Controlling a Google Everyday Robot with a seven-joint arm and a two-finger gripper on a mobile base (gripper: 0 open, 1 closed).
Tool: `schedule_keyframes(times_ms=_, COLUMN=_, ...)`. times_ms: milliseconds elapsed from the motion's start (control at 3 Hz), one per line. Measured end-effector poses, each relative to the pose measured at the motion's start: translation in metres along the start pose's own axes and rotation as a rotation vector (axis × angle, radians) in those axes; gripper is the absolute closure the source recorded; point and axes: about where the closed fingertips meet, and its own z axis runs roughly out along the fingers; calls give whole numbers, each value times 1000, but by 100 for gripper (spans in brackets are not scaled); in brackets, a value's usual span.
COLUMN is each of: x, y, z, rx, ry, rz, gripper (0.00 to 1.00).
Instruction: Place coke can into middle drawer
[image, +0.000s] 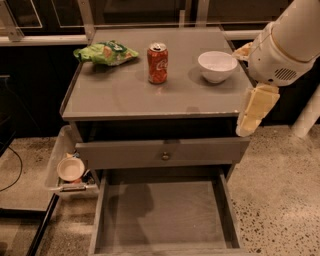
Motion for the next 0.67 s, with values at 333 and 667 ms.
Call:
schedule_keyframes(times_ms=333, x=-15, y=-22, z=29, rx=21, ry=-96, rz=-52, gripper=0)
schedule_keyframes(times_ms=667, x=-25, y=-34, z=54, rx=8, ry=-149, rz=-79, gripper=0)
